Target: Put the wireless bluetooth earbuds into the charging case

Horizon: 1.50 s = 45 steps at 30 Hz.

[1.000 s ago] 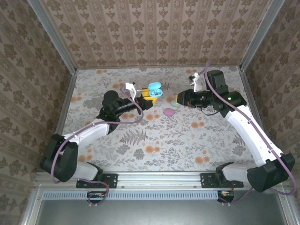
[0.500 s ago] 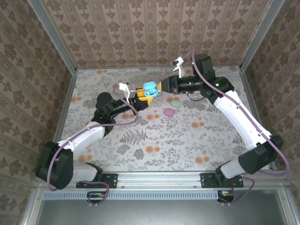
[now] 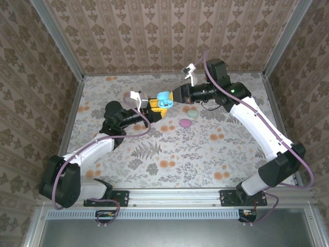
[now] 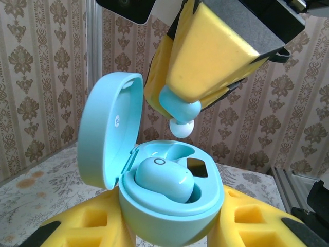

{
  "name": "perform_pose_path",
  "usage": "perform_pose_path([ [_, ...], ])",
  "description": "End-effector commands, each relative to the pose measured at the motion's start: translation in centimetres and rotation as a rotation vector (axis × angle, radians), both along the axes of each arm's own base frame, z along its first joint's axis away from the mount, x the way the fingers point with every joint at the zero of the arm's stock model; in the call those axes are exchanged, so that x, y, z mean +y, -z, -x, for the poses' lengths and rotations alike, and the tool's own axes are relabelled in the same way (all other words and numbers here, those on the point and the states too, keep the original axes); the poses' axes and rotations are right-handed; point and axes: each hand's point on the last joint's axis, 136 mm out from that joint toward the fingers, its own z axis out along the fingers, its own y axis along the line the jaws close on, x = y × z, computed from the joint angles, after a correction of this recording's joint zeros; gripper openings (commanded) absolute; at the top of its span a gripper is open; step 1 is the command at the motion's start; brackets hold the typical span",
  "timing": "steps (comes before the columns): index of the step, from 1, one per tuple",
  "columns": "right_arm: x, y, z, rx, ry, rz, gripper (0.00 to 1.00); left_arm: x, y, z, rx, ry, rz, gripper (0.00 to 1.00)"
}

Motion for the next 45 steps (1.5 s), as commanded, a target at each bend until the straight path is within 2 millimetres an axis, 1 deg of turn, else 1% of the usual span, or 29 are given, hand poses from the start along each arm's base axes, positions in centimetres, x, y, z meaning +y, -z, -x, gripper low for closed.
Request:
perform_pose_path([
  [1, 0.3, -0.9, 1.1, -0.027, -0.045, -0.003, 0.22, 0.2, -1.7, 0.2, -0.047, 0.006, 0.037, 0.29],
  [8, 0.0, 0.9, 0.7, -0.018, -0.011, 0.059, 0.22, 0.2, -1.9, 0.2, -0.049, 0.006, 0.042, 0.29],
  [13, 0.2, 1.4, 0.8, -0.018, -0.020, 0.069, 0.22, 0.2, -2.0, 0.3, -0.050, 0.007, 0.046, 0.29],
  [20, 0.3, 0.9, 0.2, -0.038, 0.010, 0.048, 0.20, 0.1, -2.0, 0.4, -0.050, 0.016, 0.043, 0.29],
  [25, 0.1, 1.6, -0.2, -0.036, 0.031, 0.072, 0.20, 0.0, -2.0, 0.4, -0.053, 0.020, 0.044, 0.29],
  [27, 0.1, 1.7, -0.1, -0.030, 0.023, 0.077, 0.20, 0.0, -2.0, 0.4, -0.053, 0.019, 0.044, 0.29],
  [31, -0.1, 1.9, 0.2, -0.026, 0.021, 0.084, 0.24, 0.0, -2.1, 0.3, -0.055, 0.015, 0.046, 0.29],
  [34, -0.3, 1.6, 0.3, -0.037, 0.029, 0.085, 0.28, 0.0, -2.0, 0.3, -0.055, 0.014, 0.045, 0.29],
  [37, -0.4, 1.5, 0.3, -0.041, 0.035, 0.085, 0.29, 0.0, -2.1, 0.2, -0.055, 0.011, 0.046, 0.29],
  [39, -0.5, 1.3, 0.3, -0.046, 0.044, 0.086, 0.31, 0.0, -2.1, 0.2, -0.055, 0.012, 0.046, 0.29],
  [45, -0.9, 1.1, 0.4, -0.052, 0.060, 0.090, 0.33, 0.0, -2.1, 0.2, -0.056, 0.010, 0.046, 0.29],
])
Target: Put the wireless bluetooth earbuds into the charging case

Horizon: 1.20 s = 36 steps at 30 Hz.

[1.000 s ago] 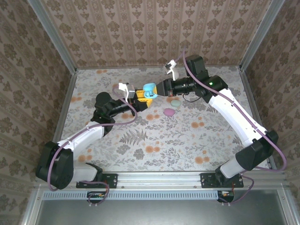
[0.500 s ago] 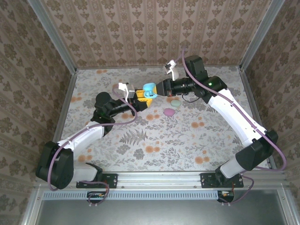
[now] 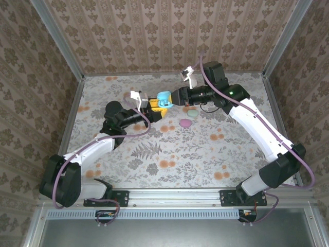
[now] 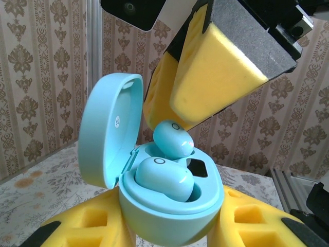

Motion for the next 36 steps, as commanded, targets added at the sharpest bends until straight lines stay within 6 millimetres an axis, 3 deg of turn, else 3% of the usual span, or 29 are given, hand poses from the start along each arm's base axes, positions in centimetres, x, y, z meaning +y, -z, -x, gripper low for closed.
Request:
perform_pose_path([
  [1, -0.7, -0.2, 0.6, -0.014, 0.022, 0.021, 0.32, 0.1, -2.1, 0.3, -0.067, 0.007, 0.040, 0.29],
  [12, -1.9, -1.1, 0.3, -0.043, 0.075, 0.017, 0.38, -0.1, -2.1, 0.3, -0.073, 0.003, 0.028, 0.29],
  [17, -5.4, -3.6, -1.0, -0.087, 0.242, -0.098, 0.41, -1.8, -0.9, 1.4, -0.108, 0.041, -0.079, 0.29],
  [21, -8.6, -4.3, -1.7, -0.077, 0.372, -0.194, 0.47, -3.4, 0.0, 2.4, -0.144, 0.077, -0.159, 0.29],
  [26, -10.1, -3.1, -1.6, -0.030, 0.416, -0.179, 0.50, -4.9, 0.0, 2.8, -0.164, 0.110, -0.176, 0.29],
  [36, -9.0, -0.8, -1.6, 0.064, 0.353, -0.181, 0.55, -6.8, -0.3, 2.7, -0.174, 0.148, -0.166, 0.29],
])
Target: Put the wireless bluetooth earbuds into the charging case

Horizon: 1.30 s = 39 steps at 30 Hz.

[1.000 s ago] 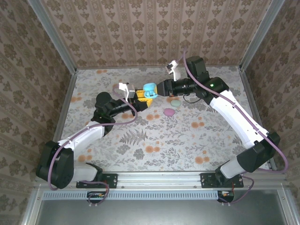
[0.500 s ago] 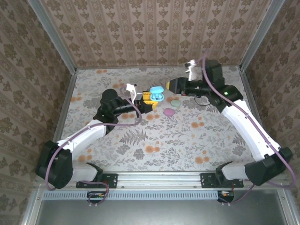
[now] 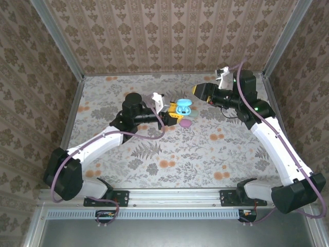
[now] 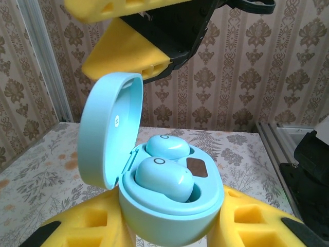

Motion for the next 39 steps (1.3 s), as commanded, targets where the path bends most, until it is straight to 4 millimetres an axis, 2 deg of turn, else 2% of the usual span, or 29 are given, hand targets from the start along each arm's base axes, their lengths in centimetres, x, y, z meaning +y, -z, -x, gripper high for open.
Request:
perform_pose_path([
  [1, 0.7, 0.6, -0.2, 0.042, -0.045, -0.029, 0.55, -0.5, -1.4, 0.0, -0.053, 0.014, 0.025, 0.29],
  [9, 2.1, 1.8, -0.1, 0.101, -0.115, -0.039, 0.56, -0.7, -1.4, -0.4, -0.052, 0.010, 0.027, 0.29],
  [19, 2.6, 2.8, 0.5, 0.139, -0.144, -0.024, 0.57, -0.6, -1.5, -0.8, -0.051, -0.006, 0.043, 0.29],
  [32, 3.3, 2.5, 1.9, 0.131, -0.200, -0.040, 0.58, 0.6, -2.6, -2.1, -0.034, -0.065, 0.109, 0.29],
  [39, 4.1, 1.5, 2.6, 0.128, -0.252, -0.153, 0.59, 0.9, -2.9, -2.4, -0.033, -0.080, 0.128, 0.28],
])
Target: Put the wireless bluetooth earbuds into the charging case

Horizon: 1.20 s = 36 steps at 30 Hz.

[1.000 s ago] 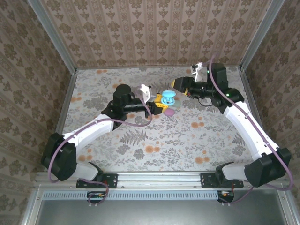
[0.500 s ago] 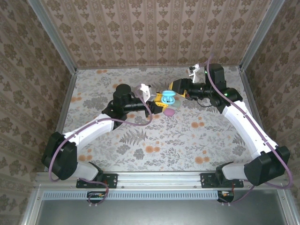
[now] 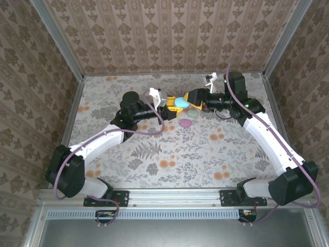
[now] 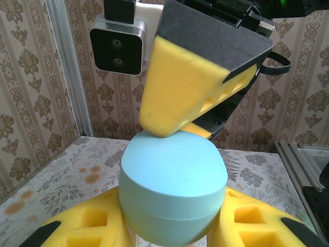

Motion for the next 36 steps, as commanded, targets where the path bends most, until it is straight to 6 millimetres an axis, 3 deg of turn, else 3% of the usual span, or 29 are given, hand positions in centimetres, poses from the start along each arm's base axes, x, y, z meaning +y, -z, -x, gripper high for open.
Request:
perform_pose_path([
  [1, 0.9, -1.8, 1.3, -0.006, -0.061, -0.099, 0.60, 0.5, -1.3, -0.2, -0.020, -0.018, 0.050, 0.28],
  [10, 2.2, -2.9, 1.3, 0.042, -0.137, -0.253, 0.58, 1.1, -2.2, -0.7, -0.019, -0.042, 0.103, 0.29],
  [13, 2.4, -2.8, 1.1, 0.048, -0.149, -0.259, 0.53, 1.2, -2.1, -0.6, -0.014, -0.041, 0.101, 0.29],
  [21, 3.1, -2.5, 1.0, 0.069, -0.184, -0.272, 0.52, 1.3, -2.3, -0.6, -0.018, -0.042, 0.106, 0.29],
  [28, 3.4, -2.3, 0.7, 0.062, -0.189, -0.271, 0.33, 1.4, -2.3, -0.6, -0.020, -0.049, 0.108, 0.30],
  [33, 3.3, -2.1, 0.6, 0.051, -0.173, -0.254, 0.25, 1.5, -2.0, -1.0, -0.012, -0.065, 0.103, 0.35],
  [36, 3.0, -2.2, 0.2, 0.021, -0.146, -0.245, 0.24, 1.6, -1.8, -1.2, -0.010, -0.086, 0.100, 0.46],
])
